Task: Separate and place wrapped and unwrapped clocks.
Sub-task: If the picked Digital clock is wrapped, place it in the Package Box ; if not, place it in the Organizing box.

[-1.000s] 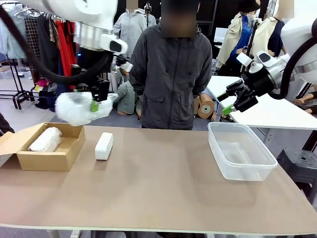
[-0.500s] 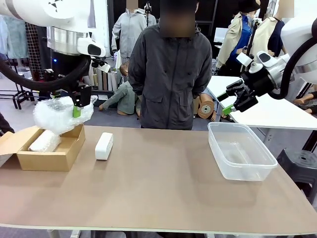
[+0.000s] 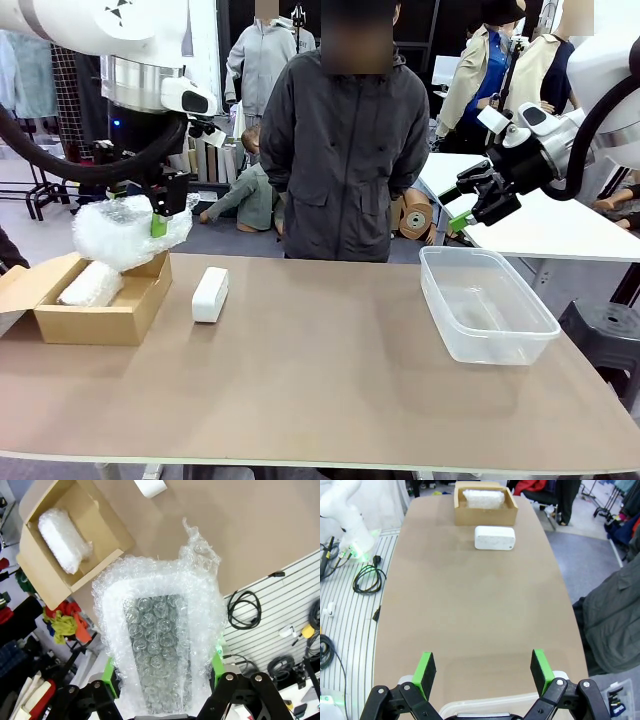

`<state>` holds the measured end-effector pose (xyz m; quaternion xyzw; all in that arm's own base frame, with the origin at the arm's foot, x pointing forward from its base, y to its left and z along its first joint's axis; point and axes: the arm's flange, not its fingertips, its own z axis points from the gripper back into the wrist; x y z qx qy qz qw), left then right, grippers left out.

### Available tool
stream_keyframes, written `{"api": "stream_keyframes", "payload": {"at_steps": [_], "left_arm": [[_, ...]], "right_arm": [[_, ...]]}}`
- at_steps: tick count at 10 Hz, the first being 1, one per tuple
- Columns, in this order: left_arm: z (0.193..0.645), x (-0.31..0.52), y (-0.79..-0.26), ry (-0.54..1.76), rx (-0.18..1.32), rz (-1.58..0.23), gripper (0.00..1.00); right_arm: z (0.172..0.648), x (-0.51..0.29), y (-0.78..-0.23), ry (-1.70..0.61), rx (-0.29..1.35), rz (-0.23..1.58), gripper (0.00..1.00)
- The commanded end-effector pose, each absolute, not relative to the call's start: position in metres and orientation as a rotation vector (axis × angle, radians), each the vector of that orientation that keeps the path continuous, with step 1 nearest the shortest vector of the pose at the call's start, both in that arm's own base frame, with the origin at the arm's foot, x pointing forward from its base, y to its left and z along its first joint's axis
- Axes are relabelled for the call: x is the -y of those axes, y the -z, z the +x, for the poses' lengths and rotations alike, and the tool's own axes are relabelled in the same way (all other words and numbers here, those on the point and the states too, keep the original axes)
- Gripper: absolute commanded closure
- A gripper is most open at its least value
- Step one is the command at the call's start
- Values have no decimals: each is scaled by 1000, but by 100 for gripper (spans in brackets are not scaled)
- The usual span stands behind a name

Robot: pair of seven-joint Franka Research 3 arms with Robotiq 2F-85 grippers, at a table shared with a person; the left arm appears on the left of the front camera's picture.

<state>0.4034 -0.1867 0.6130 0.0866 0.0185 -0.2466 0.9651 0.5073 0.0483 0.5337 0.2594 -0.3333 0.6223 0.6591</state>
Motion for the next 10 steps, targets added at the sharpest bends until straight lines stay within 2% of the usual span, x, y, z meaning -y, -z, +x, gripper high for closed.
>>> {"api": "stream_keyframes", "payload": {"at_steps": [1, 2, 5, 8, 10], "left_arm": [[424, 166, -600, 306, -73, 174, 100], [436, 151, -585, 193, -97, 148, 100], [460, 113, -556, 77, -59, 90, 100], [505, 72, -538, 42, 82, 198, 100], [533, 54, -531, 37, 111, 280, 100]], "right_arm": [[506, -49, -535, -1414, 757, 584, 0], [506, -49, -535, -1414, 757, 584, 0], [506, -49, -535, -1414, 757, 584, 0], [506, -49, -535, -1414, 757, 584, 0], [506, -49, -535, -1414, 757, 584, 0]]}}
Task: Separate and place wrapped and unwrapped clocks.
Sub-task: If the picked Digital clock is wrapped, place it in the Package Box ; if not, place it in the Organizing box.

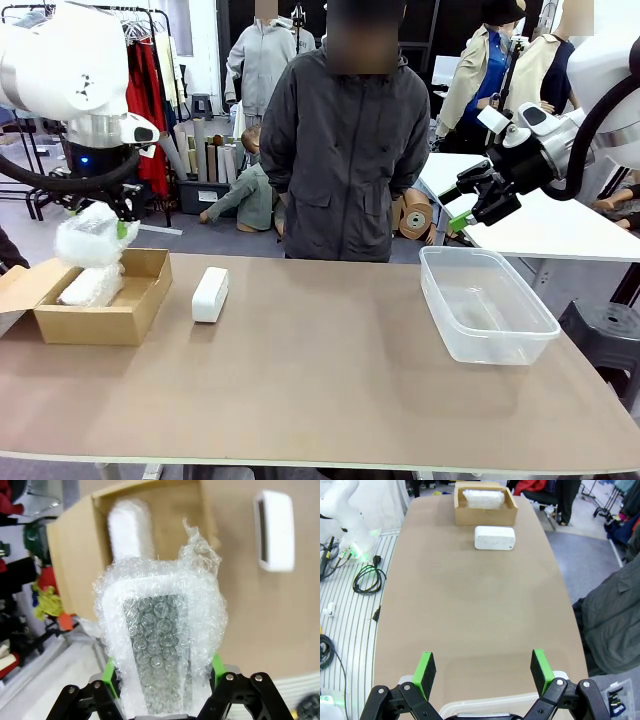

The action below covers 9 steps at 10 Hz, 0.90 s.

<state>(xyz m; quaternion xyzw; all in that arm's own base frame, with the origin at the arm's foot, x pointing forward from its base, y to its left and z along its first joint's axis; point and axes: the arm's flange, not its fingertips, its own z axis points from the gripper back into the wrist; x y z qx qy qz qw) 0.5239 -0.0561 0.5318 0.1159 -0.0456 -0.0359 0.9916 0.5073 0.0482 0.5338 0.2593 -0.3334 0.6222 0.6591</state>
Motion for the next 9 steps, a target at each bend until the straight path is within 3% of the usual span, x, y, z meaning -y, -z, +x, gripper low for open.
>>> {"api": "stream_keyframes", "payload": {"at_steps": [1, 9], "left_arm": [[543, 49, -529, 22, 135, 291, 100], [551, 51, -523, 48, 114, 266, 100]], "right_arm": [[506, -49, -535, -1414, 757, 584, 0], [506, -49, -535, -1414, 757, 584, 0]]}}
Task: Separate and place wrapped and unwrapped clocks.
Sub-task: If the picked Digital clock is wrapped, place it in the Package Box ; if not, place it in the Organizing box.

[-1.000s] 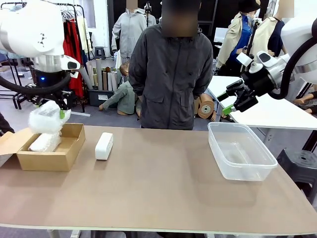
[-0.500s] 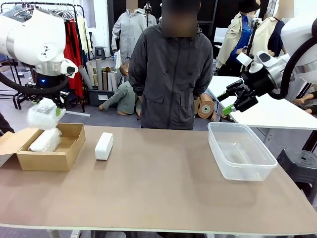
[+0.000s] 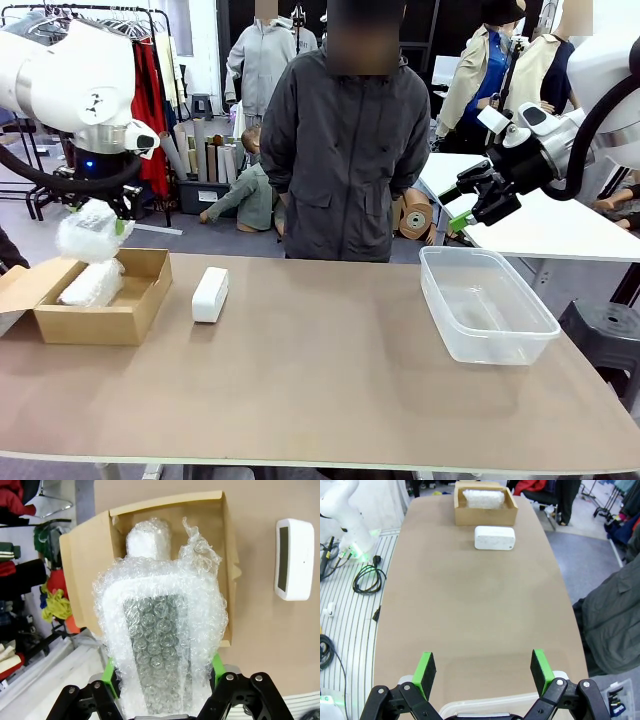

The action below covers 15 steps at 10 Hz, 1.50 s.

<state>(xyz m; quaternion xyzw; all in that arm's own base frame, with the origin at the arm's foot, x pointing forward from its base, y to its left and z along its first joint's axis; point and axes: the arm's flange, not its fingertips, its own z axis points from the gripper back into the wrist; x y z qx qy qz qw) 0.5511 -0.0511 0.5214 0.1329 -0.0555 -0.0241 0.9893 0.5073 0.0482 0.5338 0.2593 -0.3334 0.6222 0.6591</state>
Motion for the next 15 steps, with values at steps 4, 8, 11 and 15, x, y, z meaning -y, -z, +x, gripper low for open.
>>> {"api": "stream_keyframes", "payload": {"at_steps": [4, 8, 11, 15], "left_arm": [[580, 31, -492, 107, 104, 275, 100], [604, 24, -467, 42, 122, 156, 100], [616, 23, -447, 69, 106, 114, 100], [620, 32, -428, 75, 103, 66, 100]], "right_arm": [[506, -49, -535, -1414, 757, 584, 0], [506, -49, -535, -1414, 757, 584, 0], [506, -49, -535, -1414, 757, 584, 0], [506, -49, -535, -1414, 757, 584, 0]]}}
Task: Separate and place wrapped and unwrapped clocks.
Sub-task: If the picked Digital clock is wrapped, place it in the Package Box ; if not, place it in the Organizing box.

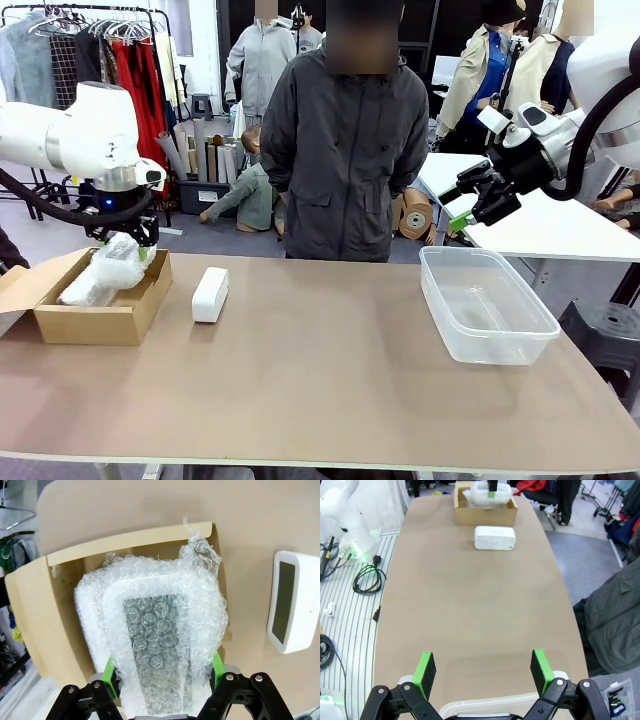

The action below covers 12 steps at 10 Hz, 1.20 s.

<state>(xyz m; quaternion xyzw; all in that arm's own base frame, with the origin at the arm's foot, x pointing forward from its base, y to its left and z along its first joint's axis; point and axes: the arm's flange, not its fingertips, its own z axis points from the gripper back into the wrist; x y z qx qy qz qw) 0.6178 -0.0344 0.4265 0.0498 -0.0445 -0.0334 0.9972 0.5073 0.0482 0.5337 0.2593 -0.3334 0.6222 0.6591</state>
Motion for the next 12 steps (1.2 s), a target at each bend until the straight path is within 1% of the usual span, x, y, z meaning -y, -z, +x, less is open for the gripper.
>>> {"api": "stream_keyframes", "payload": {"at_steps": [1, 8, 12], "left_arm": [[620, 33, -422, 75, 89, 55, 100], [620, 37, -390, 43, 3, 45, 100], [622, 32, -378, 16, -19, 49, 100]], "right_arm": [[506, -49, -535, -1414, 757, 584, 0], [506, -49, -535, -1414, 757, 584, 0], [506, -49, -535, -1414, 757, 584, 0]]}}
